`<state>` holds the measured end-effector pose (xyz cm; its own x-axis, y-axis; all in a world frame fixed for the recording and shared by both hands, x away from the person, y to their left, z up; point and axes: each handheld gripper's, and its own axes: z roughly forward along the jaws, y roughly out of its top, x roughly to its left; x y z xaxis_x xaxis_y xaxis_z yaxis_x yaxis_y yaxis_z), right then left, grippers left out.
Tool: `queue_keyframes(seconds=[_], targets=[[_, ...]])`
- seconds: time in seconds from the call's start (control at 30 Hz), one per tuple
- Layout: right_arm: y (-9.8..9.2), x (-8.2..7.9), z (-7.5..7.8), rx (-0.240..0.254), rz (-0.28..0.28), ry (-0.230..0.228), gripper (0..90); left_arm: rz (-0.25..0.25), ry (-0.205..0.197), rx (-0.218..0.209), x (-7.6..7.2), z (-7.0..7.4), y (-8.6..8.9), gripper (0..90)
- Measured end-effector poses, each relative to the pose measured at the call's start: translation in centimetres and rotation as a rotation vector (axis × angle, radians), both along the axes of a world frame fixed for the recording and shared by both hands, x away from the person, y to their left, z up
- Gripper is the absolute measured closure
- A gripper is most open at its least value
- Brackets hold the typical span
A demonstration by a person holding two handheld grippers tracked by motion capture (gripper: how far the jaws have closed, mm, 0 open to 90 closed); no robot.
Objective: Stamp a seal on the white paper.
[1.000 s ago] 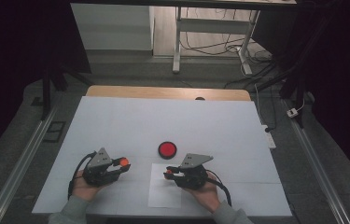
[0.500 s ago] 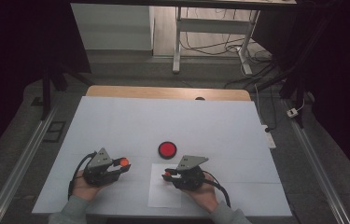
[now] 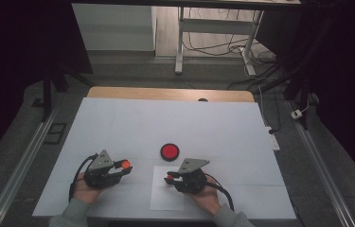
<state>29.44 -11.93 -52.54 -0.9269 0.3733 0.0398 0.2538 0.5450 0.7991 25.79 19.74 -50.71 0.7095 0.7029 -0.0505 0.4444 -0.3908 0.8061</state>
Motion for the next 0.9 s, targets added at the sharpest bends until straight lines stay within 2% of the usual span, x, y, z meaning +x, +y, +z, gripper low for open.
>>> queue_keyframes(seconds=[0.37, 0.53, 0.67, 0.9], targets=[[0.14, -0.01, -0.18, 0.000, 0.005, -0.004, 72.5, 0.001, 0.000, -0.001, 0.01, 0.00, 0.01, 64.5], [0.31, -0.06, -0.52, -0.030, 0.011, -0.010, 72.5, 0.000, -0.001, -0.001, 0.00, 0.01, 0.03, 64.5], [0.26, -0.06, -0.64, -0.016, 0.009, -0.006, 72.6, -0.002, 0.001, -0.002, 0.00, 0.01, 0.02, 64.5], [0.23, -0.18, -0.76, -0.020, 0.012, -0.020, 72.7, -0.001, 0.003, 0.002, -0.05, 0.00, -0.06, 64.5]])
